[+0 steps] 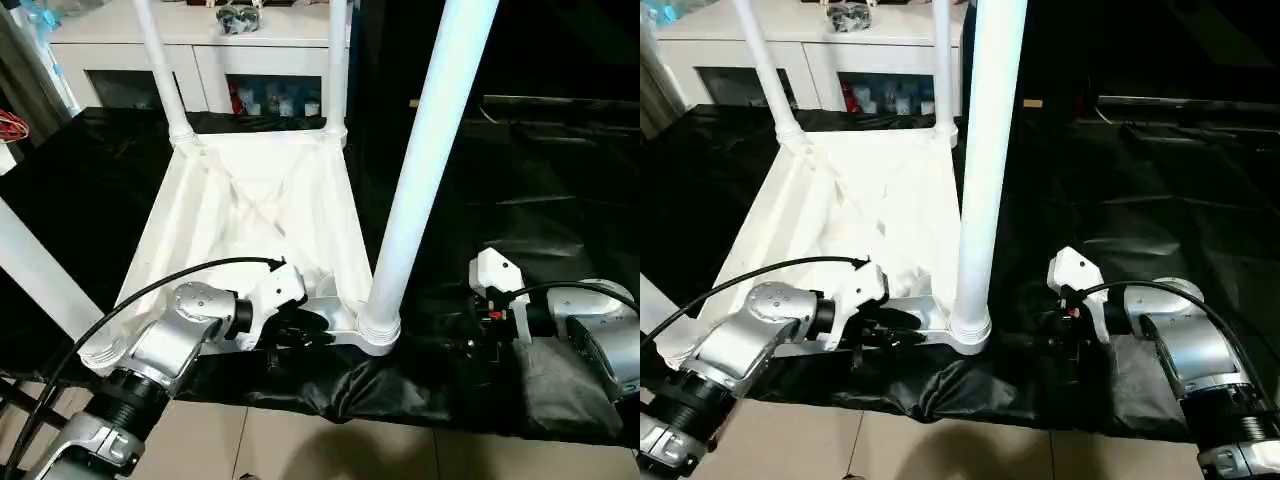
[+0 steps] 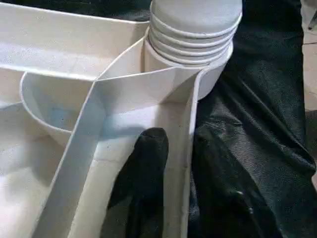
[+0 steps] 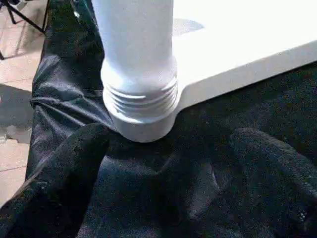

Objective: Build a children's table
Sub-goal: Rotate leg to tighten

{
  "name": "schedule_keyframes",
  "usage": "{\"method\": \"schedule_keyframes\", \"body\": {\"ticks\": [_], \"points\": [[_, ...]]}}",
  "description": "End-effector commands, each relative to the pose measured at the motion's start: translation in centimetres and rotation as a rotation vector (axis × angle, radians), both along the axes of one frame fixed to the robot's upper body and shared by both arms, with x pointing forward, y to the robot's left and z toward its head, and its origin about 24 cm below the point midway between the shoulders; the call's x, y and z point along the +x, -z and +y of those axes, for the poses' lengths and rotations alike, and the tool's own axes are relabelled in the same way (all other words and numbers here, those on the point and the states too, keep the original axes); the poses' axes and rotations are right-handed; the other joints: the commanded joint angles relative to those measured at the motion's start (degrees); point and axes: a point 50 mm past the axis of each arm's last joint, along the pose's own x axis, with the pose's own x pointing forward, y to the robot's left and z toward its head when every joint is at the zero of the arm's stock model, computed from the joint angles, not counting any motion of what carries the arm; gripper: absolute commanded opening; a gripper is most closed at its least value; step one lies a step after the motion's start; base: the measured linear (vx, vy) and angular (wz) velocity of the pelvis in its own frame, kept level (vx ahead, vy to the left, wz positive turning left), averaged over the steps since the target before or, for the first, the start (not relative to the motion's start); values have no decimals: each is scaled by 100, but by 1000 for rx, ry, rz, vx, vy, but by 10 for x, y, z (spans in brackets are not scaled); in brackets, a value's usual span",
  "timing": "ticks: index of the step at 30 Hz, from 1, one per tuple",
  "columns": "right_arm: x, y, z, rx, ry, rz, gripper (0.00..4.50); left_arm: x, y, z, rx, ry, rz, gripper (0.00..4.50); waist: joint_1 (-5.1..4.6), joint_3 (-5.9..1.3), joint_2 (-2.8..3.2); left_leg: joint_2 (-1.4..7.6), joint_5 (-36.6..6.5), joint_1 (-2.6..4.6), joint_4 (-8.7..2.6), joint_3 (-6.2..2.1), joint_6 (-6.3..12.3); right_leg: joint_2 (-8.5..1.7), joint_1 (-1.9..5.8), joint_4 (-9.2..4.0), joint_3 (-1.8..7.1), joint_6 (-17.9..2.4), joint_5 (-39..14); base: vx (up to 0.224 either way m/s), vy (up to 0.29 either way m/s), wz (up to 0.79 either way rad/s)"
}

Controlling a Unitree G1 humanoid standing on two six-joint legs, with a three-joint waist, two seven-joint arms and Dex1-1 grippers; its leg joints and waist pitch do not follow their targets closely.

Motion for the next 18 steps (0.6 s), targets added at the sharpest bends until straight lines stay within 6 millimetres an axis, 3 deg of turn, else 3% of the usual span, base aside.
{"method": "schedule_keyframes", "body": {"ticks": [1,11,16,18], "points": [[0,-2,0,-23,-5,-6,450,-1,7,4,55,-11,10,69,6,-335,-94,183,-1889,56,-430,-85,256,-279,226,-566,214,-1017,-2500,0,0,0],[6,-4,4,-10,20,-68,450,12,0,11,34,-120,-33,2,-55,-320,-127,149,-2013,41,-423,-105,211,-284,209,-627,185,-735,-3078,0,0,0],[18,-3,13,-2,65,-140,450,28,-5,23,42,-253,-110,2,-180,-326,-154,104,-1916,-66,-413,-141,208,-279,262,-616,135,-588,-3179,0,0,0],[21,-1,18,6,77,-153,450,30,-7,25,41,-260,-124,2,-197,-341,-141,99,-1877,-24,-393,-141,220,-288,229,-639,140,-593,-3196,0,0,0]]}}
